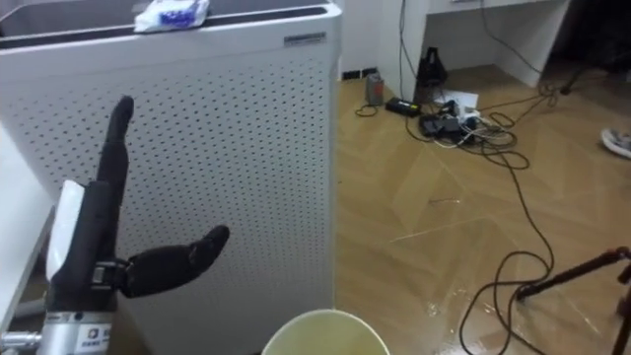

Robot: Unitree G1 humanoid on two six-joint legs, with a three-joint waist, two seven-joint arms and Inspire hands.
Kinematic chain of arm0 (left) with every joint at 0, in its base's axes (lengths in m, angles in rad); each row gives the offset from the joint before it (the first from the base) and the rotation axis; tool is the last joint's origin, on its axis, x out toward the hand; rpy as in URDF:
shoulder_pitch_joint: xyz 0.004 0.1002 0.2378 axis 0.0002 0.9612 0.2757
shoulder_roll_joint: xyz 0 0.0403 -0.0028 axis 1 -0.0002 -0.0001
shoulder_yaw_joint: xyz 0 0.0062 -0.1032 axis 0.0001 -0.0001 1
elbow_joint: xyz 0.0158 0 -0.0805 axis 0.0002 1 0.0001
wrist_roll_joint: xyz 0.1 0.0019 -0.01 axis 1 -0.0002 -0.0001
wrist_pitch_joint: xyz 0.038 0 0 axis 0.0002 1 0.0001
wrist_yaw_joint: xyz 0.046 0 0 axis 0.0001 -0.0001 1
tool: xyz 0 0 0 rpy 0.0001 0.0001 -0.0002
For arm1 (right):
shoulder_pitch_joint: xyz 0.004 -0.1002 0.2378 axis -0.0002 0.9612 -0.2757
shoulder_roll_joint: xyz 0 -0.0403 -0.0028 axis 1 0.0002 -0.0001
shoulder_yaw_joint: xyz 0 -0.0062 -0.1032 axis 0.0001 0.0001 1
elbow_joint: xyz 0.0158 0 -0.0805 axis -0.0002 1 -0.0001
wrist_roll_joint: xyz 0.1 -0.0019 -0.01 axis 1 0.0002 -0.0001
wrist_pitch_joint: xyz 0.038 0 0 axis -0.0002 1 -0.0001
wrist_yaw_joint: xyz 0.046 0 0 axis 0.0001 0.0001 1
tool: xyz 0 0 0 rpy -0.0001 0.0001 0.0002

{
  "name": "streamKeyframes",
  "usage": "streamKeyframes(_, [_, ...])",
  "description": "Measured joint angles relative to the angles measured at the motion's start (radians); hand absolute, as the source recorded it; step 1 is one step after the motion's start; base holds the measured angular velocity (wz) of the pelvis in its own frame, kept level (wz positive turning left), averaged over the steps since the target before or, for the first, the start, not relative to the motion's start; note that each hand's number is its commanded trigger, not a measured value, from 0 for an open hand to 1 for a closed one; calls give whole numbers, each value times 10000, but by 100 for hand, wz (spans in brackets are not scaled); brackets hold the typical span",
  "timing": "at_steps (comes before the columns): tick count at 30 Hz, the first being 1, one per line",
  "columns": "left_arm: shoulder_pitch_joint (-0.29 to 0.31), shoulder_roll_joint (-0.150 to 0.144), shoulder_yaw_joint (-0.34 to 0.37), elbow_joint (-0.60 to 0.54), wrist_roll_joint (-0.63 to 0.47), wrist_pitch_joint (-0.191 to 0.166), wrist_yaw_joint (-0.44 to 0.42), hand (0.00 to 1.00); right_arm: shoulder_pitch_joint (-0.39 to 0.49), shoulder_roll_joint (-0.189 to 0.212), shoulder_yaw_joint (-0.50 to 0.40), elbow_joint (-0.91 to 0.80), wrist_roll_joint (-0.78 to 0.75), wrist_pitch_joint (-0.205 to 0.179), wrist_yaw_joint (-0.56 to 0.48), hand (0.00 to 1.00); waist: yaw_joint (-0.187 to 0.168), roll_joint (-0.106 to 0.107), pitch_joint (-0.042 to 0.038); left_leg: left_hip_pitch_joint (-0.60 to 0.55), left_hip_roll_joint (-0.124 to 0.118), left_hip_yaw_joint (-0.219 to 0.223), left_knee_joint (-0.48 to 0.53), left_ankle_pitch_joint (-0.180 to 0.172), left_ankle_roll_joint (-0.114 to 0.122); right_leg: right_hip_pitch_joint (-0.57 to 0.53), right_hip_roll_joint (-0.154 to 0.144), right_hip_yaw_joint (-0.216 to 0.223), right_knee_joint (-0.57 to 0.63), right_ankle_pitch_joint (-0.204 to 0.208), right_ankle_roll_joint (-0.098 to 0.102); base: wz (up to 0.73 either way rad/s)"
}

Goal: Pick garbage

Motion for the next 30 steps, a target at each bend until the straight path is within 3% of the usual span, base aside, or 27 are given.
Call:
streamKeyframes(1, [-2,2,36,1,80,-72,50,0,43,6,15,5,0,0,-44,100,12,0,-1,-149,-24,-150,-573,268,-11,-12,24,49,99,-94,-3,-41])
streamKeyframes(3, [-3,5,180,5,602,-180,279,0,270,15,27,21,9,1,-79,100,106,128,-58,-292,7,-643,-2147,1148,-34,-44,210,124,713,-726,45,-39])
streamKeyframes(4, [4,12,221,6,777,-204,356,0,315,41,32,61,-4,2,-83,100,172,95,-79,-249,-5,-694,-2123,1482,-25,-39,192,128,884,-935,133,-54])
streamKeyframes(6, [5,15,446,-8,1249,-374,769,0,317,31,7,151,-28,-20,-103,100,313,-43,-120,-101,-42,-599,-2022,2346,59,58,-132,-254,983,-1311,520,-55])
streamKeyframes(8, [-4,57,656,-14,1676,-424,1024,0,323,-52,-4,234,-43,-128,-235,100,323,-100,-66,-96,-239,-642,-1724,2402,106,244,-471,-562,940,-1492,757,-20])
streamKeyframes(9, [-5,139,674,-50,1939,-424,1169,0,327,-99,-6,371,-23,-133,-320,100,228,-126,-56,-29,-406,-661,-1489,2408,317,489,-654,-651,890,-1664,849,0])
streamKeyframes(10, [-5,192,662,-114,2002,-425,1187,0,353,-116,-6,398,-21,-131,-348,100,219,-166,-55,18,-528,-654,-1394,2358,437,590,-769,-653,898,-1766,877,9])
streamKeyframes(11, [-27,281,662,-290,2131,-480,1296,0,357,-127,-15,394,-11,-130,-425,100,181,-248,-55,55,-748,-609,-1155,2153,729,701,-1000,-662,980,-1985,959,7])
streamKeyframes(13, [-231,349,640,-442,2158,-688,1483,0,325,-208,-13,343,-12,-131,-485,100,198,-375,-56,38,-1120,-532,-807,1738,950,788,-1415,-789,1191,-2267,1126,11])
streamKeyframes(15, [-786,365,624,-467,2634,-885,1873,0,202,-289,-5,461,8,-129,-479,100,215,-459,13,51,-1510,-493,-255,1075,1230,782,-1899,-1364,2127,-2535,1383,15])
streamKeyframes(17, [-1119,364,620,-462,3131,-1066,2166,0,55,-217,1,655,12,-129,-452,100,216,-382,34,138,-1573,-421,209,687,1373,363,-2165,-1613,3714,-2183,1587,15])
streamKeyframes(18, [-1234,371,614,-466,3352,-1243,2309,0,56,-173,3,652,-10,-129,-423,100,207,-291,74,297,-1590,-439,457,372,1463,102,-2228,-1611,4671,-1699,1648,15])
streamKeyframes(20, [-1273,380,606,-469,3553,-1305,2482,0,37,-163,1,647,-74,-129,-385,100,141,-81,81,602,-1571,-626,597,-6,1564,-310,-2241,-1574,5741,-988,1709,6])
streamKeyframes(21, [-1303,379,587,-477,3567,-1272,2593,0,-9,-162,2,647,-43,-129,-348,100,99,59,68,789,-1557,-799,507,-123,1616,-620,-2247,-1666,5784,-1204,1682,11])
streamKeyframes(23, [-1424,409,587,-477,3559,-1272,2683,0,-58,-163,7,647,-89,-155,-258,100,-53,150,89,1033,-1547,-1049,294,-102,1624,-1129,-2173,-1769,5112,-1574,1622,39])
streamKeyframes(25, [-1508,456,562,-500,3561,-1269,2726,0,-26,-157,15,724,-91,-232,-261,100,-126,181,91,1244,-1542,-1284,112,-119,1619,-1395,-2050,-1735,3289,-1566,1616,44])
streamKeyframes(26, [-1514,485,557,-567,3566,-1269,2821,0,-32,-161,17,728,-88,-248,-271,100,-164,176,88,1360,-1543,-1415,-18,-137,1588,-1451,-1924,-1666,1784,-1232,1567,48])
streamKeyframes(27, [-1509,501,522,-600,3561,-1320,2895,0,34,-173,32,747,-91,-249,-310,100,-238,219,62,1480,-1537,-1667,-50,-182,1516,-1397,-1838,-1646,1197,-48,1515,52])
streamKeyframes(28, [-1478,523,495,-623,3587,-1383,2917,0,83,-183,32,763,-126,-249,-337,100,-263,236,-3,1499,-1485,-1705,-99,-196,1492,-1280,-1785,-1697,1040,-23,1507,38])
streamKeyframes(30, [-1405,792,490,-683,3741,-1748,3089,0,6,-172,46,784,-399,-249,-350,100,135,228,-17,1738,-1227,-1686,-448,-213,1396,-911,-1561,-1797,498,101,1369,1])
